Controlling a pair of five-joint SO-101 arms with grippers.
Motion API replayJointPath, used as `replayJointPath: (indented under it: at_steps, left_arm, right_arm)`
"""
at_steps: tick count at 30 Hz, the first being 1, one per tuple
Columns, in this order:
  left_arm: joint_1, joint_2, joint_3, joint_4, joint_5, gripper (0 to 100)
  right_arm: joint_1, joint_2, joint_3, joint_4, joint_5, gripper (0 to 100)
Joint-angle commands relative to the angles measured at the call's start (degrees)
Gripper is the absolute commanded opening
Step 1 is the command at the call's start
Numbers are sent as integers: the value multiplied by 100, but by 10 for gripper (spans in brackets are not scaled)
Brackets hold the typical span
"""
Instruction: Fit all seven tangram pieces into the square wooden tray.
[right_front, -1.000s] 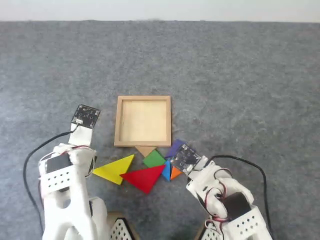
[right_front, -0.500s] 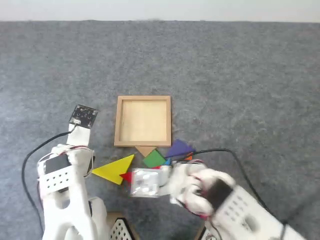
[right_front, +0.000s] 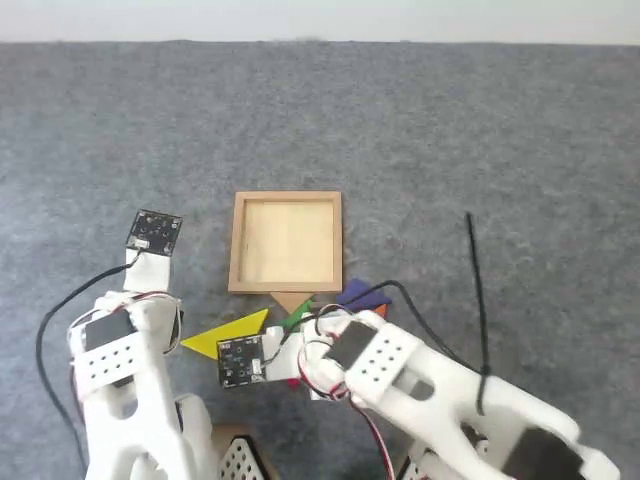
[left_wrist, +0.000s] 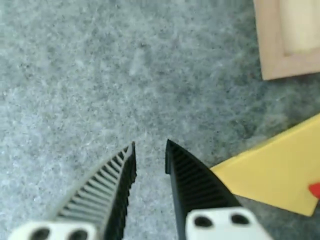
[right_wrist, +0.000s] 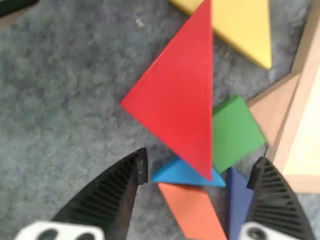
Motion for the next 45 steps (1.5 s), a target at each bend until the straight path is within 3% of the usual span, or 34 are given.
replayJointPath:
  at_steps: [1, 15, 31, 38, 45]
  left_arm:
    - [-70, -149, -163, -132, 97, 93]
    - [-264, -149, -259, -158, 527, 93]
    - [-598, -149, -338, -316, 914, 95]
    - [-844, -158, -418, -299, 949, 95]
    - [-1081, -158, -470, -229, 1081, 94]
  right_arm:
    - [-295, 391, -475, -180, 26, 351]
    - [-743, 954, -571, -884, -695, 348]
    - [-1051, 963, -809, -541, -1380, 329]
    - [-1068, 963, -1011, -347, -1363, 331]
    - [-1042, 1024, -1222, 4, -1055, 396]
